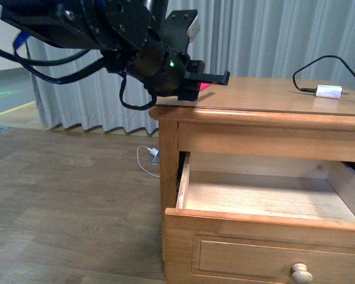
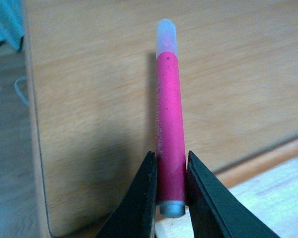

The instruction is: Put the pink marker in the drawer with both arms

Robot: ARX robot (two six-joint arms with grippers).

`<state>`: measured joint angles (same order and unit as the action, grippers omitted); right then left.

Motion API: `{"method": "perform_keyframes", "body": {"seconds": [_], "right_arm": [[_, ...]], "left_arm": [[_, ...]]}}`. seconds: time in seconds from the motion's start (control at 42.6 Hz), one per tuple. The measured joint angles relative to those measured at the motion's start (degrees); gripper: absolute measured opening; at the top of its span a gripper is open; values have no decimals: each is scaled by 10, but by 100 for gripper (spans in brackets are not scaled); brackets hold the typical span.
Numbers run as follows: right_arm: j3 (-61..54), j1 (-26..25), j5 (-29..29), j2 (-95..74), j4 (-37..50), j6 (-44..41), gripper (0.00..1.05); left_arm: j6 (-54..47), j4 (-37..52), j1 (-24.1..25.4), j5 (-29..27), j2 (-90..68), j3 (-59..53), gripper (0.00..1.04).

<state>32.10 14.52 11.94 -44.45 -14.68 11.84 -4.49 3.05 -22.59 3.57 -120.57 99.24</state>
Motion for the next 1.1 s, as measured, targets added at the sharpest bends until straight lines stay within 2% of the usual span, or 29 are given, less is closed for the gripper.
{"method": "perform_keyframes", "body": {"seconds": [0.375,0.446,1.103], "right_arm": [[0,0,0,0,0,0,96],[0,0,0,0,0,0,96],[0,0,0,0,0,0,96]], "left_arm": [[-123,23,-1,175,149,-149,15],[-139,26,-3,186,152,-163,15],[-174,57,-54,112,39,-188,15]]}}
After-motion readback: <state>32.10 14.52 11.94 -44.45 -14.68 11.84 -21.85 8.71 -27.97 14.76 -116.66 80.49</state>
